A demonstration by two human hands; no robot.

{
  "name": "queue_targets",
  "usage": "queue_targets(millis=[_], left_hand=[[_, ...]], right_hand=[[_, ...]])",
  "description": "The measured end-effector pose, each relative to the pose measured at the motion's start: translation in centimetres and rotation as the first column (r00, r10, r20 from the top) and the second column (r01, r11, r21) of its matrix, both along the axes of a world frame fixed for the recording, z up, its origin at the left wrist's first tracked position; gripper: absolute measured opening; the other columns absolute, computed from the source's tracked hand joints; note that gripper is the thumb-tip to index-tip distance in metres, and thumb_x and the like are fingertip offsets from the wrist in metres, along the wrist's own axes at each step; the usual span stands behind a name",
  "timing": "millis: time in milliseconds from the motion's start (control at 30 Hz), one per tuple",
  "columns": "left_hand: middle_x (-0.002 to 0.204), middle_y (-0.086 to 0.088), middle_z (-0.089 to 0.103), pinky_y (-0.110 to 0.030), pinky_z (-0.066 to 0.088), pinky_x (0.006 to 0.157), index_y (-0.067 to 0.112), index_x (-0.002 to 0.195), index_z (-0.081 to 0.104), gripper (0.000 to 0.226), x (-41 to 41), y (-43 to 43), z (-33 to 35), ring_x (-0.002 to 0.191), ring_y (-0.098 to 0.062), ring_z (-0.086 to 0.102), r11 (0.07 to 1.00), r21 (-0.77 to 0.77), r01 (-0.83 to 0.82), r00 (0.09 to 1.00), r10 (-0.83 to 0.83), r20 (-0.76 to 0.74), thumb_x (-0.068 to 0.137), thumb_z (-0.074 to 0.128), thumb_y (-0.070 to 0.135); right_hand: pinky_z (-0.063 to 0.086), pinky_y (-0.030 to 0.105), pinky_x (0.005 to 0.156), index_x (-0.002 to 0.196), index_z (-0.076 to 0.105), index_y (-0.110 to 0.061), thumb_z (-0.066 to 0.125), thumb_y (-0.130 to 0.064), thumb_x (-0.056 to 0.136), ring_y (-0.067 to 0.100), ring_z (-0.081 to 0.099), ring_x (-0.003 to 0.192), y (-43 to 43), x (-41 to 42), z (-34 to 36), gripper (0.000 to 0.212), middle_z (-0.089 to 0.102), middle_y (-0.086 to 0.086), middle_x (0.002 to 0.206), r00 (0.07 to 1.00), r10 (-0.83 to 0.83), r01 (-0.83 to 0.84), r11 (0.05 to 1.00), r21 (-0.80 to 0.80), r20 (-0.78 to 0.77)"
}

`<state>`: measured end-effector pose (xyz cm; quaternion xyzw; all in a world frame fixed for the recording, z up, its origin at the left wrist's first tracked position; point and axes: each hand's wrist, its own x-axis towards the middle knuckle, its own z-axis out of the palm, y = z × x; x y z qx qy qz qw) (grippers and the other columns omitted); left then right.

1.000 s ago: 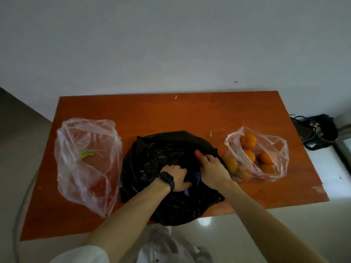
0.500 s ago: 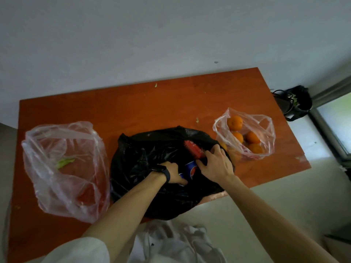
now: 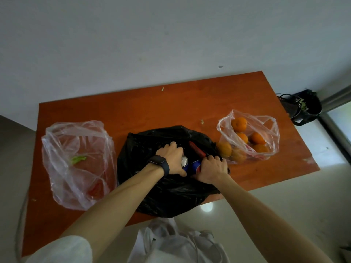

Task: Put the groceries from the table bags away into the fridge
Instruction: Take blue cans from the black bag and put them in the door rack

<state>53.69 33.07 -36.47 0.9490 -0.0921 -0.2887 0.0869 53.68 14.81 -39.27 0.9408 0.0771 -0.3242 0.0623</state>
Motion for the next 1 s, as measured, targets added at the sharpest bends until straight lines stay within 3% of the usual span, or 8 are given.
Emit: queue_targets(millis=[100, 167, 333, 467, 600, 733, 833, 1000], left_hand=[[0.134, -0.009, 0.042, -0.04, 0.049, 0.08, 0.018, 0.126, 0.051, 0.074, -0.3, 0.4, 0.3, 0.111, -0.031, 0.051, 0.999, 0.031, 0.01, 0.993, -0.014, 0.117, 0.071, 0.08, 0.058], [0.138, -0.01, 0.04, -0.039, 0.05, 0.084, 0.018, 0.127, 0.05, 0.072, -0.7, 0.7, 0.1, 0.115, -0.03, 0.05, 0.999, 0.045, 0.013, 0.987, -0.02, 0.16, 0.073, 0.081, 0.053], [0.133, -0.005, 0.038, -0.034, 0.052, 0.074, 0.022, 0.128, 0.042, 0.078, -2.5, 1.6, -1.6, 0.116, -0.026, 0.045, 0.998, -0.043, -0.047, 0.988, 0.053, 0.145, 0.07, 0.082, 0.055], [0.132, -0.003, 0.037, -0.035, 0.054, 0.075, 0.024, 0.129, 0.04, 0.076, -3.5, 1.7, -2.6, 0.115, -0.025, 0.044, 0.996, -0.077, -0.05, 0.983, 0.063, 0.173, 0.071, 0.081, 0.054], [0.135, -0.002, 0.037, -0.038, 0.053, 0.083, 0.025, 0.132, 0.038, 0.078, -3.6, 1.9, -3.1, 0.116, -0.025, 0.047, 0.994, -0.101, -0.041, 0.986, 0.057, 0.158, 0.073, 0.079, 0.055], [0.145, -0.002, 0.04, -0.042, 0.047, 0.095, 0.026, 0.145, 0.028, 0.091, -4.1, 2.1, -3.8, 0.127, -0.027, 0.045, 0.995, -0.096, -0.028, 0.994, 0.038, 0.101, 0.074, 0.08, 0.049], [0.143, -0.005, 0.045, -0.04, 0.052, 0.088, 0.025, 0.144, 0.028, 0.087, -4.4, 2.0, -4.4, 0.124, -0.027, 0.05, 0.988, -0.14, -0.068, 0.994, 0.08, 0.081, 0.077, 0.08, 0.044], [0.136, -0.003, 0.051, -0.039, 0.054, 0.079, 0.025, 0.135, 0.034, 0.073, -3.9, 1.8, -4.1, 0.119, -0.025, 0.053, 0.983, -0.167, -0.079, 0.992, 0.094, 0.086, 0.08, 0.076, 0.046]], right_hand=[[0.036, 0.048, 0.105, 0.141, 0.048, -0.014, 0.056, -0.086, 0.071, 0.034, 0.046, 0.129, 0.7, -0.5, -0.5, 0.101, 0.051, 0.01, 0.14, 0.998, -0.046, 0.047, 0.998, -0.032, 0.035], [0.038, 0.046, 0.103, 0.14, 0.05, -0.016, 0.058, -0.081, 0.073, 0.034, 0.046, 0.128, 0.7, -1.0, -0.9, 0.094, 0.049, 0.01, 0.14, 0.992, -0.085, 0.085, 0.996, 0.004, 0.096], [0.04, 0.044, 0.101, 0.134, 0.055, -0.027, 0.063, -0.078, 0.069, 0.031, 0.043, 0.124, -1.0, -2.3, -1.0, 0.083, 0.042, 0.004, 0.134, 0.968, -0.176, 0.137, 0.968, 0.209, 0.178], [0.036, 0.039, 0.101, 0.132, 0.055, -0.032, 0.068, -0.072, 0.065, 0.024, 0.039, 0.121, -2.2, -4.0, -0.6, 0.079, 0.04, -0.003, 0.127, 0.933, -0.239, 0.115, 0.906, 0.408, 0.268], [0.029, 0.038, 0.099, 0.135, 0.051, -0.036, 0.068, -0.071, 0.068, 0.021, 0.036, 0.123, -2.6, -5.7, -0.7, 0.078, 0.044, -0.005, 0.13, 0.913, -0.275, 0.107, 0.875, 0.471, 0.302], [0.03, 0.039, 0.103, 0.139, 0.047, -0.04, 0.062, -0.074, 0.072, 0.021, 0.035, 0.128, -2.6, -6.7, -1.0, 0.077, 0.045, -0.005, 0.135, 0.899, -0.299, 0.125, 0.876, 0.466, 0.321], [0.034, 0.042, 0.103, 0.134, 0.052, -0.031, 0.059, -0.074, 0.07, 0.025, 0.039, 0.127, -2.3, -6.9, -1.0, 0.078, 0.046, -0.001, 0.133, 0.865, -0.274, 0.082, 0.904, 0.419, 0.42], [0.037, 0.046, 0.092, 0.121, 0.058, -0.026, 0.048, -0.091, 0.064, 0.028, 0.05, 0.115, -0.7, -6.5, -1.1, 0.087, 0.056, 0.002, 0.124, 0.821, -0.198, 0.087, 0.97, 0.225, 0.536]])
